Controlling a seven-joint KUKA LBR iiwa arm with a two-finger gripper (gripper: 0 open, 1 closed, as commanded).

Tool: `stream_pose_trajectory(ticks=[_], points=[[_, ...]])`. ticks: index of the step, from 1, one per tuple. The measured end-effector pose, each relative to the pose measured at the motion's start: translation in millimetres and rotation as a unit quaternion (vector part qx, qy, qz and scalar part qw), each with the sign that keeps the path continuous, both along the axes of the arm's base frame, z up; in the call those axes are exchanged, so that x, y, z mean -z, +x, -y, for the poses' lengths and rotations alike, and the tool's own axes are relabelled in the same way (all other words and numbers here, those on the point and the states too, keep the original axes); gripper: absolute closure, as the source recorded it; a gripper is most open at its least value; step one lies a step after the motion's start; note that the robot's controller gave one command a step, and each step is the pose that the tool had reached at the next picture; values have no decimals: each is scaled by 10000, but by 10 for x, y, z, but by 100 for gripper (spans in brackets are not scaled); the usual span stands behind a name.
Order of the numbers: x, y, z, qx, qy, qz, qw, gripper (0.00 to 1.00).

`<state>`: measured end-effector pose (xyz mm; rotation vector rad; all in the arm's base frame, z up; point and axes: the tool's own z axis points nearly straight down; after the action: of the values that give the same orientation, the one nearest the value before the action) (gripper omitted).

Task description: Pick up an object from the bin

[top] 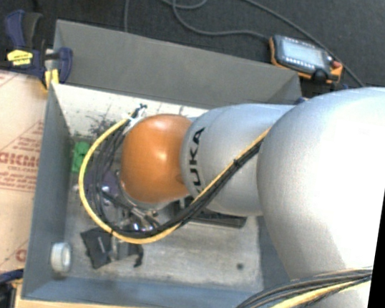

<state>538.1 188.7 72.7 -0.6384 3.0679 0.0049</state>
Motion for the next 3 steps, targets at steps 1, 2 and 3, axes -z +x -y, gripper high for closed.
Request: stream_pose_trajectory(ticks=[1,2,3], points=[[20,-64,254,535,-16,-33,9986,100],[20,-64,253,537,-15,-33,9986,100],[-22,-77,257,539,-19,-47,9985,100]])
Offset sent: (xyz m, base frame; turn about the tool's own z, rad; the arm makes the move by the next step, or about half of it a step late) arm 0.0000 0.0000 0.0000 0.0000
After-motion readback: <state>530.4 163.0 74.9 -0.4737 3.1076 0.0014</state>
